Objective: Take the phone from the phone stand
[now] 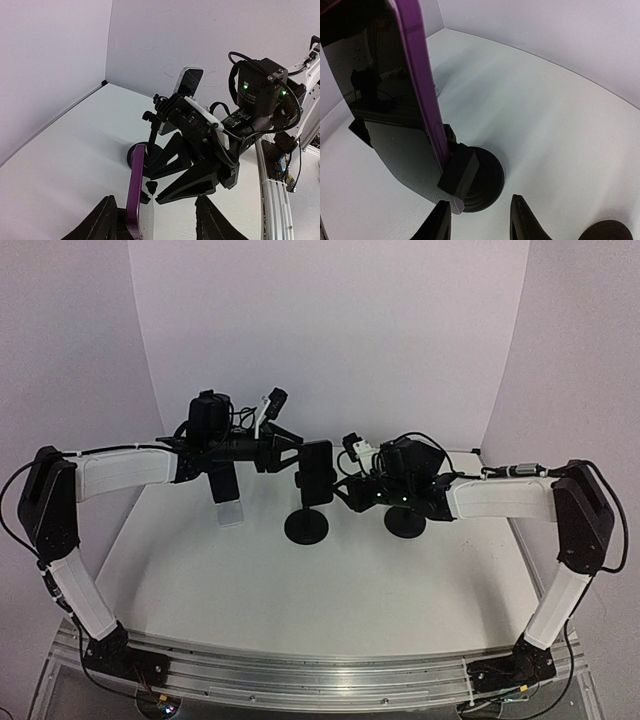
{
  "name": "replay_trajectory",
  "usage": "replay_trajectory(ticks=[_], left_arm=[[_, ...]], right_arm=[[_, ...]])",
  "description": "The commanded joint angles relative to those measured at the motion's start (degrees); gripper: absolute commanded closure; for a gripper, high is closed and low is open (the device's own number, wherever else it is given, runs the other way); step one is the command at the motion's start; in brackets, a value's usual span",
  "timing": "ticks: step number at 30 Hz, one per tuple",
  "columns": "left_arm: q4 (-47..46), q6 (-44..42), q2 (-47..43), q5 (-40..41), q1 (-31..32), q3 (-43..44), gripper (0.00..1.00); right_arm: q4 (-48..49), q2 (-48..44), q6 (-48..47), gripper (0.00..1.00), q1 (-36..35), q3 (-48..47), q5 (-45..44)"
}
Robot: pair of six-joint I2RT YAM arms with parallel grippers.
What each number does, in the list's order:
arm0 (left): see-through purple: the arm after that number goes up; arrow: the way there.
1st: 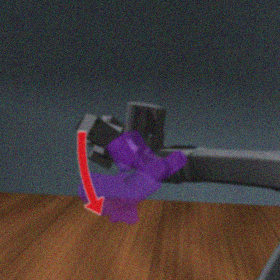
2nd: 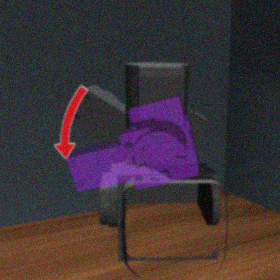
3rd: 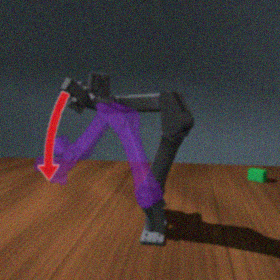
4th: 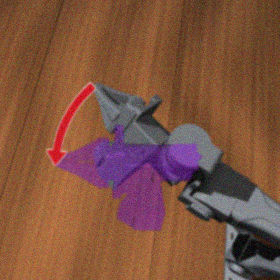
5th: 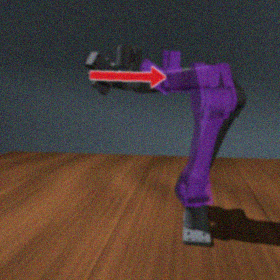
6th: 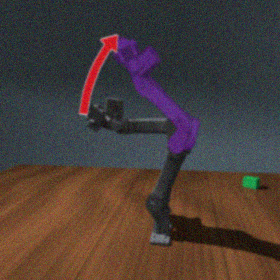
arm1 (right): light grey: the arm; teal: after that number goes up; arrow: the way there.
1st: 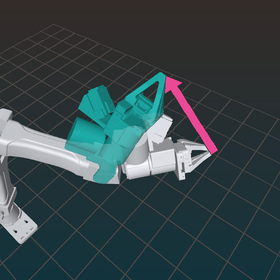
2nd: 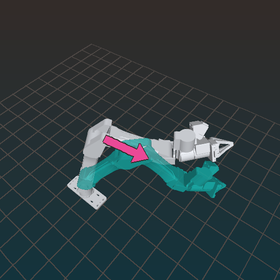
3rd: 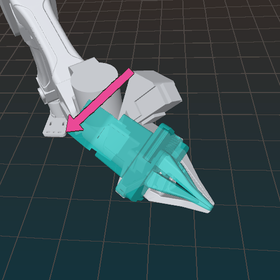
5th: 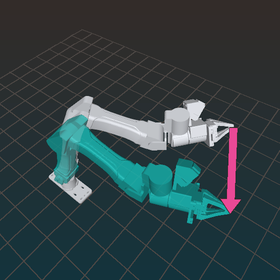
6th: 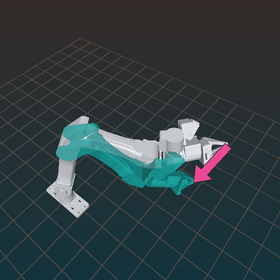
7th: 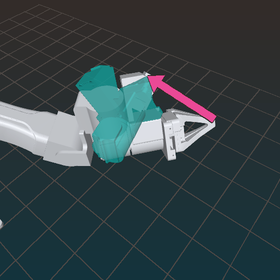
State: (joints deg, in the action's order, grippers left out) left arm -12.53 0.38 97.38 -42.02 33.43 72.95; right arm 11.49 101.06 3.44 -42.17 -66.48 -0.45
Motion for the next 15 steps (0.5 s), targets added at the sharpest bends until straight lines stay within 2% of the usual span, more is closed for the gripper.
replay_trajectory(ticks=[1, 10, 15], left_arm=[[-1.0, 0.9, 1.8, -0.8, 0.1, 3.6, 0.48], [-1.5, 1.1, 4.0, -1.2, 0.6, 5.0, 0.56], [-1.8, 1.1, 4.3, -1.7, 0.7, 5.0, 0.7]], right_arm=[[1.0, 0.7, -0.8, 0.65, -0.3, -3.4, 1.0], [1.0, 0.6, -1.2, 0.66, -0.3, -4.2, 2.3], [1.0, 0.6, -1.2, 0.68, -0.3, -4.4, 2.6]])
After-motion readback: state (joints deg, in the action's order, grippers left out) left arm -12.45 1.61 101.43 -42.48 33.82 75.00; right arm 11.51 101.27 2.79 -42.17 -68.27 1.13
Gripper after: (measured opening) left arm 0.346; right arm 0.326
